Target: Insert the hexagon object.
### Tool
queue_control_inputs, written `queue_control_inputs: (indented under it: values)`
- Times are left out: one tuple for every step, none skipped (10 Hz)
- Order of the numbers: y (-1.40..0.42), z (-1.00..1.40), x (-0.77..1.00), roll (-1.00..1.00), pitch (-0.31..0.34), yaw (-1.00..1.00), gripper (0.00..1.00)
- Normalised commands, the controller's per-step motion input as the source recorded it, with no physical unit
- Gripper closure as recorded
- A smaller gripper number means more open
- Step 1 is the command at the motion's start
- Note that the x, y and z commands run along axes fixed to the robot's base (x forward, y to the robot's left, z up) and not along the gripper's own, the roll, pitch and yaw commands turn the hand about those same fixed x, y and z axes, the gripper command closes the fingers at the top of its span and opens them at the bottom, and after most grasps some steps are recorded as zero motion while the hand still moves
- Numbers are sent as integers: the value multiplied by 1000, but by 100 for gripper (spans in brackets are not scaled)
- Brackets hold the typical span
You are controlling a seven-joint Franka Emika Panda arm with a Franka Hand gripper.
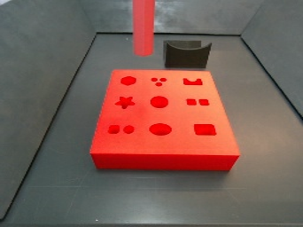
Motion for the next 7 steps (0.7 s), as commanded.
queue_control_inputs:
  values:
    - [257, -294, 0, 110, 0, 0, 100]
    - [391, -494, -83, 166, -77, -11, 100]
    - [426, -571, -149, 167, -94, -26, 100]
    - [380, -566, -157, 156, -90, -51, 100]
    - [303, -494, -120, 94, -67, -83, 100]
    - [280, -506, -134, 41, 0, -149, 100]
    - [263, -480, -46, -83, 39, -369, 100]
